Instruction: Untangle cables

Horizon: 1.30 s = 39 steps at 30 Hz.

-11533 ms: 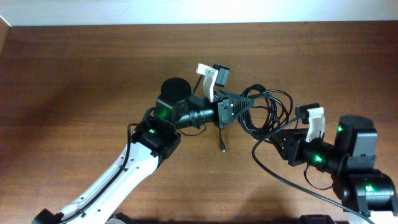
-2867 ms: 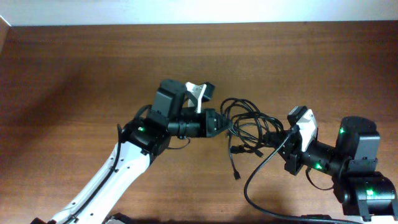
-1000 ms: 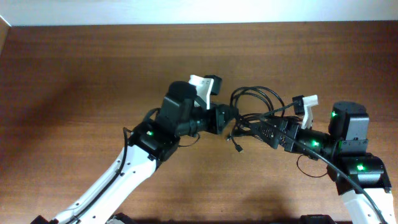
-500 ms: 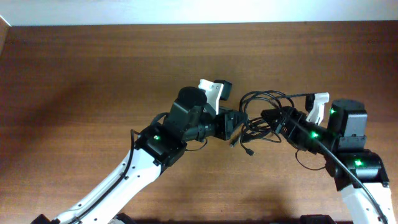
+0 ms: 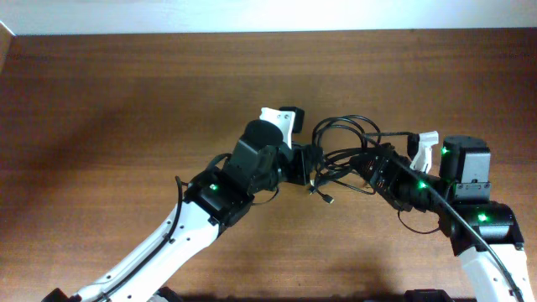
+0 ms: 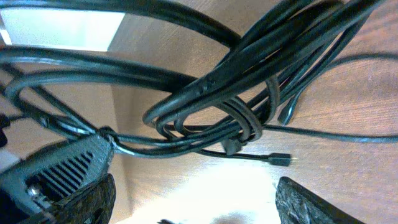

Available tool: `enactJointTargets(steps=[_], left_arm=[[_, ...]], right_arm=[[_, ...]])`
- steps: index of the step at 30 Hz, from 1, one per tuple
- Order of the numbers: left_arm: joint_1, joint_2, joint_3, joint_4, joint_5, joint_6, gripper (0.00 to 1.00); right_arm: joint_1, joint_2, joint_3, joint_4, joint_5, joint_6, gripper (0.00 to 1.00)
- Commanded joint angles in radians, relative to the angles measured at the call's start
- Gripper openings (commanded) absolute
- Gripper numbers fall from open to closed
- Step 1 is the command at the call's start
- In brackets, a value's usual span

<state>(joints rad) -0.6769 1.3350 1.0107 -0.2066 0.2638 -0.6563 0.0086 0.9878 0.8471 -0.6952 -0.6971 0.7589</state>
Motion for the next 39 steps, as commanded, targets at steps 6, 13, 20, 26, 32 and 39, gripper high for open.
enactJointTargets(steps=[6, 13, 20, 26, 32, 39], left_arm=[[-0.069, -0.008, 0.005, 0.038, -0.024, -0.01, 0.0], [-0.146, -0.008, 0.005, 0.082, -0.025, -0.01, 0.0], [-0.185, -0.008, 0.005, 0.09, -0.025, -0.01, 0.0], [-0.185, -0.008, 0.005, 0.09, -0.052, -0.01, 0.0], [-0.179, -0.008, 0.005, 0.0, -0.16, -0.01, 0.0], [0.005, -0.008, 0.005, -0.217, -0.149, -0.08, 0.0]], right_arm=[[-0.002, 0.001, 0.005, 0.049, -0.005, 0.099, 0.76], [-0.002, 0.001, 0.005, 0.05, 0.089, 0.099, 0.7], [-0.002, 0.001, 0.005, 0.049, 0.171, 0.099, 0.24], [-0.002, 0.0, 0.005, 0.049, 0.11, 0.099, 0.04], [-0.003, 0.0, 0.005, 0.156, -0.055, 0.099, 0.04], [-0.003, 0.0, 0.005, 0.214, -0.079, 0.115, 0.04]])
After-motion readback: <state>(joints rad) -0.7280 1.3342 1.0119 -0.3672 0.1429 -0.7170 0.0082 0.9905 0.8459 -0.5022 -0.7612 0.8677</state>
